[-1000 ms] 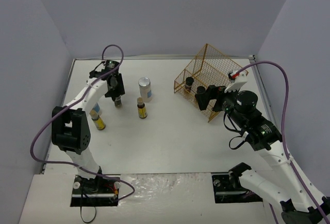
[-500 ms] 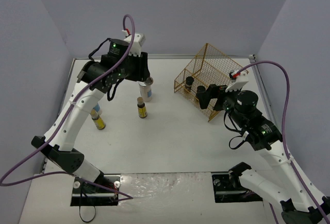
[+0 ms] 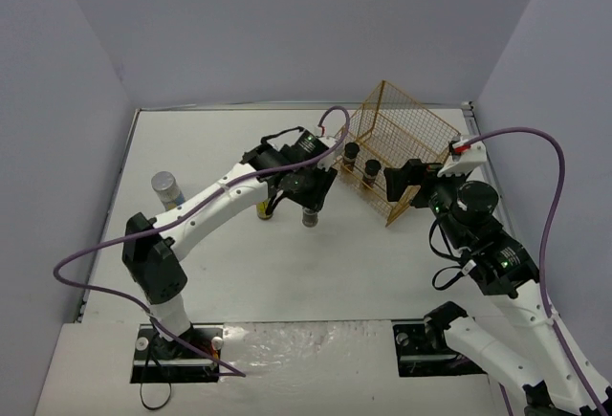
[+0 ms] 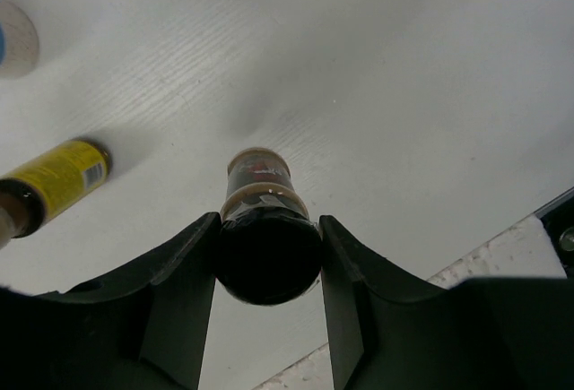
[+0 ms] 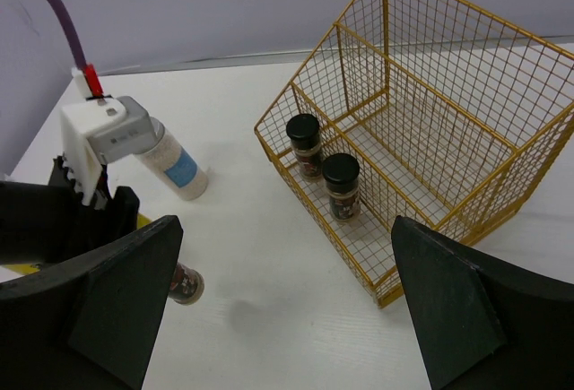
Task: Organize the condiment bottles
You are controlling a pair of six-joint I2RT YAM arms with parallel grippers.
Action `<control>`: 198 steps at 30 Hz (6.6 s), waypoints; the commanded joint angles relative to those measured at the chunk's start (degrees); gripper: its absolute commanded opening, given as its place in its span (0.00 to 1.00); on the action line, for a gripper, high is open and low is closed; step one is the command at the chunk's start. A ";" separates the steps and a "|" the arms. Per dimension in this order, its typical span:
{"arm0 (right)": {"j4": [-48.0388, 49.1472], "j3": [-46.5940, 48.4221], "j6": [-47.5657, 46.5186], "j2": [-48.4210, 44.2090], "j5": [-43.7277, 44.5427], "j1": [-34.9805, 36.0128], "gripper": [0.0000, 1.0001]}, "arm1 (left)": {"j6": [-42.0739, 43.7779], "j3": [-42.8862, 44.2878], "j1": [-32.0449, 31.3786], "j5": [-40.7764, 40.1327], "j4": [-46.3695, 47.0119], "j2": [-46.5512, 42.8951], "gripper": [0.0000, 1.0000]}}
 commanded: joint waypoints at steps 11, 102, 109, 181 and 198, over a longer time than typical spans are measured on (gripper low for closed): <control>4.20 -4.26 -0.94 3.14 0.55 0.01 1.00 | -1.94 -10.32 -0.78 -5.28 17.44 2.35 0.18; 21.07 -1.27 -9.87 38.29 -0.64 18.81 0.00 | 0.97 -51.89 19.14 -18.03 12.90 -75.61 0.97; 9.91 4.10 -3.46 25.79 17.05 16.67 0.00 | 0.88 -51.96 19.98 -17.73 13.18 -75.38 0.97; 5.09 15.30 -14.36 32.97 -20.85 4.56 0.99 | 0.05 -51.48 23.31 -16.18 14.57 -74.40 0.97; 15.46 27.19 -24.39 58.53 -31.15 14.89 0.93 | 1.34 -51.96 24.50 -16.30 14.91 -74.62 0.97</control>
